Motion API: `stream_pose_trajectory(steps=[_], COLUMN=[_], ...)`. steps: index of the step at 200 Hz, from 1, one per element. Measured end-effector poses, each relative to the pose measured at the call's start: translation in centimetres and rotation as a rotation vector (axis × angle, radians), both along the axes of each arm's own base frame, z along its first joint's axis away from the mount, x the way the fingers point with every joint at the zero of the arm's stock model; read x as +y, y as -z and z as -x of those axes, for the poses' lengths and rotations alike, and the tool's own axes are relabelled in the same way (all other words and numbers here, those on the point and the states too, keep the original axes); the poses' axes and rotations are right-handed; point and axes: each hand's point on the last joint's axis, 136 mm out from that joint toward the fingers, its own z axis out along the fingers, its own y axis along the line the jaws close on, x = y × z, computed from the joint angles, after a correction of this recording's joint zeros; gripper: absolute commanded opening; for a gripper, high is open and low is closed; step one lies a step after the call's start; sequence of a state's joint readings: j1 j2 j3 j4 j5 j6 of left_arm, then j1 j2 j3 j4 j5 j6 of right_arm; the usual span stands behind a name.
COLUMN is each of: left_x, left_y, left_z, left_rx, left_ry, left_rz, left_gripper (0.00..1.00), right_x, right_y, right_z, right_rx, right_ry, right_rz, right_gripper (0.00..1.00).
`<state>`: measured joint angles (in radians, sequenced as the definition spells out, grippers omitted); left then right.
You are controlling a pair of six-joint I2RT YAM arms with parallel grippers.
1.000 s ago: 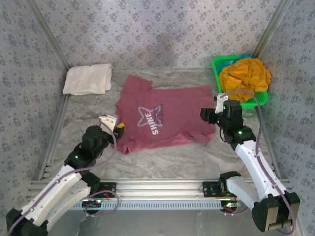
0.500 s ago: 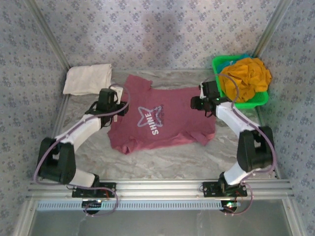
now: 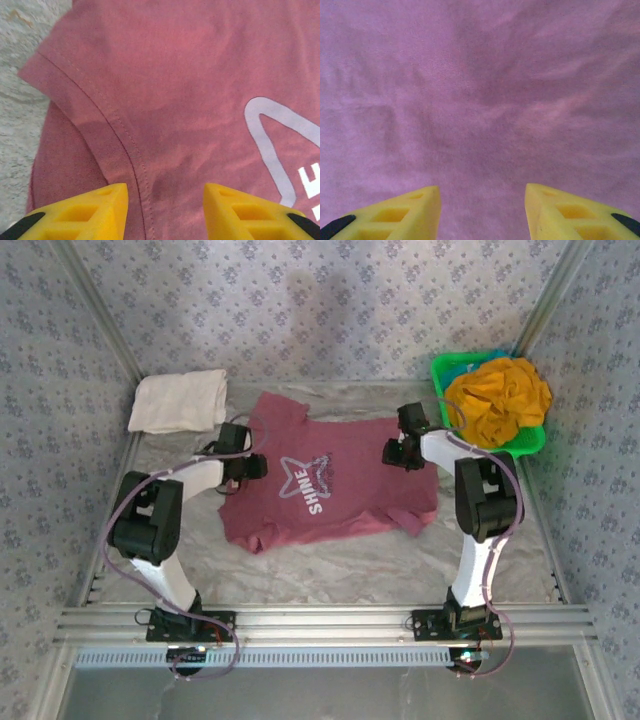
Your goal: Fold and stack the t-shirts
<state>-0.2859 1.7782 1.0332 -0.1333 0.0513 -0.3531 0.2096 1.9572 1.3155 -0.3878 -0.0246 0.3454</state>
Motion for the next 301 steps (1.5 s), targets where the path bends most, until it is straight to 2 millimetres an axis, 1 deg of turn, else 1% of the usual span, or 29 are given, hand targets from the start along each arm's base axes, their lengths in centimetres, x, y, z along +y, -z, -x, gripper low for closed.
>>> stream_pose_trajectory(steps=[15,28,43,61,70,90,98,108,118,131,145,158,168,170,173,179,188,196,205,210,217,237,249,261,276,301], left_x=[-0.2,-0.4,-0.9,-1.0,-1.2,-0.9,-0.8,-0.5,-0.2,0.3,0.7,1.1,1.2,1.3,1.3,1.2,1.0,0.8,0.6,0.5,0.6,1.3,1.5,1.7,1.5,1.1], left_y=[1.2,2.2,1.5,1.7,1.4,1.1,1.0,0.4,-0.2,-1.7,-4.1,-7.2,-10.0,-10.5,-11.4,-12.8,-14.2,-14.8,-14.4,-13.8,-12.5,-7.8,-5.6,-4.3,-3.5,-3.1], left_z=[-0.7,-1.9,-4.5,-7.2,-8.8,-11.5,-12.2,-13.0,-13.2,-13.1,-11.9,-9.7,-7.8,-7.4,-6.8,-5.4,-3.3,-1.6,0.3,1.4,2.8,6.3,7.9,9.0,9.7,9.6], left_rx=[0.029,0.045,0.018,0.005,-0.008,-0.016,-0.015,-0.022,-0.030,-0.055,-0.084,-0.125,-0.171,-0.182,-0.197,-0.229,-0.261,-0.280,-0.272,-0.260,-0.229,-0.104,-0.039,0.000,0.021,0.015], left_ry=[-0.005,-0.010,-0.018,-0.028,-0.030,-0.041,-0.043,-0.046,-0.048,-0.052,-0.051,-0.049,-0.042,-0.043,-0.039,-0.031,-0.016,-0.005,0.007,0.018,0.026,0.030,0.035,0.038,0.050,0.060], left_rz=[-0.002,-0.003,0.014,0.027,0.041,0.050,0.049,0.046,0.041,0.034,0.032,0.040,0.053,0.055,0.061,0.071,0.080,0.087,0.093,0.093,0.088,0.054,0.036,0.021,0.012,0.011], left_gripper=[0.42,0.42,0.41,0.41,0.41,0.41,0.41,0.41,0.42,0.45,0.50,0.52,0.52,0.52,0.53,0.55,0.58,0.60,0.62,0.62,0.62,0.63,0.63,0.62,0.60,0.53], right_x=[0.3,0.6,1.1,1.7,1.9,2.3,2.4,2.4,2.5,2.7,3.1,3.6,4.2,4.3,4.5,4.9,5.2,5.4,5.2,4.9,4.3,2.6,1.7,0.9,0.2,-0.2], right_y=[0.9,1.1,0.8,0.9,0.7,0.4,0.2,-0.3,-0.9,-2.4,-4.5,-7.2,-9.8,-10.0,-11.0,-12.1,-13.8,-14.7,-14.9,-14.7,-14.0,-10.2,-7.9,-6.1,-4.6,-2.9], right_z=[-0.5,-1.6,-3.4,-5.3,-6.4,-8.8,-9.5,-10.0,-10.3,-10.6,-10.1,-8.7,-6.8,-6.5,-5.7,-4.3,-2.2,-0.4,1.4,2.2,3.1,5.5,7.2,8.7,10.0,11.3], right_rx=[0.015,0.012,-0.013,-0.034,-0.048,-0.074,-0.083,-0.089,-0.094,-0.118,-0.143,-0.183,-0.224,-0.230,-0.245,-0.268,-0.303,-0.325,-0.328,-0.326,-0.310,-0.200,-0.122,-0.057,-0.008,0.044], right_ry=[0.002,0.006,0.010,0.014,0.019,0.028,0.031,0.034,0.034,0.028,0.014,-0.015,-0.047,-0.053,-0.065,-0.087,-0.111,-0.133,-0.145,-0.144,-0.139,-0.119,-0.108,-0.100,-0.089,-0.078], right_rz=[-0.010,-0.019,-0.039,-0.059,-0.069,-0.089,-0.094,-0.098,-0.102,-0.113,-0.124,-0.130,-0.138,-0.139,-0.143,-0.149,-0.157,-0.160,-0.155,-0.145,-0.128,-0.060,-0.020,0.012,0.038,0.053], right_gripper=[0.49,0.49,0.49,0.49,0.49,0.49,0.49,0.49,0.50,0.51,0.53,0.54,0.54,0.54,0.55,0.55,0.56,0.56,0.56,0.57,0.56,0.56,0.56,0.56,0.56,0.56])
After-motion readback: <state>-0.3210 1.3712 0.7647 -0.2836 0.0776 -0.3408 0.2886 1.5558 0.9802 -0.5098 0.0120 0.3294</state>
